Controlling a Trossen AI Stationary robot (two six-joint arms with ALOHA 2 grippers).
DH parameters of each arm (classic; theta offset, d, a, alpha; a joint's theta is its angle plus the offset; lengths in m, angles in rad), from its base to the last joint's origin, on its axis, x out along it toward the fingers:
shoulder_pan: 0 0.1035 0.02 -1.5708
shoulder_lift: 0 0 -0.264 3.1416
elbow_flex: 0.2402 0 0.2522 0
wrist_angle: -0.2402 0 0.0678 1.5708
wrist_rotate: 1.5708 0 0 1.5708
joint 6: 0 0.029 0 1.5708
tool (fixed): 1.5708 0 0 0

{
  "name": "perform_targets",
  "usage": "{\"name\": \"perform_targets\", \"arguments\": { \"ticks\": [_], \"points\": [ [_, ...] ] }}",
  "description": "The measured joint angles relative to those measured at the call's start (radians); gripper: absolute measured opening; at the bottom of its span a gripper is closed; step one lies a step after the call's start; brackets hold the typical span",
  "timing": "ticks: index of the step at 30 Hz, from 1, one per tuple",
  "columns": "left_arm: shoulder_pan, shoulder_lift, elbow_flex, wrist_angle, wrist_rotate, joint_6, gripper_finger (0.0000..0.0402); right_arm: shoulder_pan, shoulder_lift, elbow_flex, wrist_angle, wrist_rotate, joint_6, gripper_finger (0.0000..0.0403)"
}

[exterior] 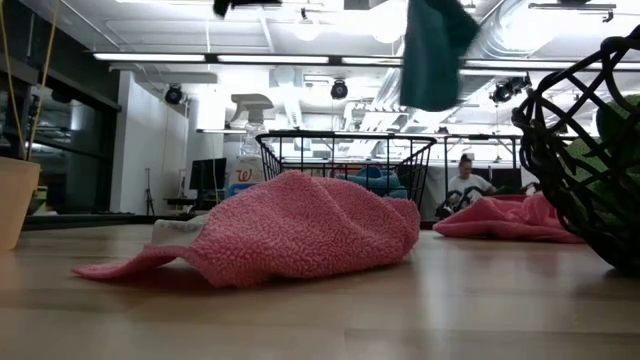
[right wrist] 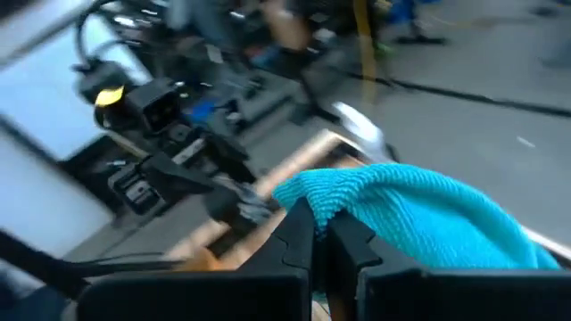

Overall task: Sort microfiber towel by color & place in baskets
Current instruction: Put the blue towel into the wire basket, then put the bottom pink towel into the orange bin

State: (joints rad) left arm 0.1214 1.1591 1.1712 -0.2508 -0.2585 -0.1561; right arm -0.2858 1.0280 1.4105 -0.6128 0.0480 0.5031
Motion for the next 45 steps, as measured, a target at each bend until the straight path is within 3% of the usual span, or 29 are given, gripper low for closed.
{"name": "perform_targets", "arguments": {
  "ticks": [6, 11, 18, 28, 32, 37, 41, 45],
  "points": [
    [-0.006, -0.086, 0.001, 0.149, 0.012, 0.055, 0.0235, 0.041, 0.169, -0.001, 0.269, -0.102, -0.056, 0.0000],
    [-0.006, -0.146, 0.001, 0.144, 0.012, 0.045, 0.0235, 0.042, 0.282, -0.002, 0.197, -0.057, -0.075, 0.0000],
    [-0.007, -0.163, 0.001, 0.133, 0.012, 0.030, 0.0235, 0.028, 0.405, -0.002, -0.053, 0.120, -0.104, 0.0000],
    [-0.007, -0.152, 0.001, 0.124, 0.025, 0.003, 0.0235, 0.070, 0.602, -0.002, 0.073, 0.069, -0.084, 0.0014],
    [-0.007, -0.162, 0.001, 0.075, 0.043, -0.023, 0.0235, 0.058, 0.637, -0.002, 0.085, -0.028, -0.067, 0.0063],
    [-0.007, -0.182, 0.000, 0.018, 0.043, -0.044, 0.0235, 0.048, 0.639, -0.002, 0.086, -0.051, -0.078, 0.0167],
    [-0.007, -0.188, 0.000, -0.006, 0.043, -0.051, 0.0235, 0.049, 0.600, -0.002, 0.114, -0.111, -0.133, 0.0250],
    [-0.007, -0.185, 0.000, -0.022, 0.043, -0.051, 0.0235, 0.055, 0.549, -0.002, 0.112, -0.173, -0.195, 0.0305]
  ]
}}
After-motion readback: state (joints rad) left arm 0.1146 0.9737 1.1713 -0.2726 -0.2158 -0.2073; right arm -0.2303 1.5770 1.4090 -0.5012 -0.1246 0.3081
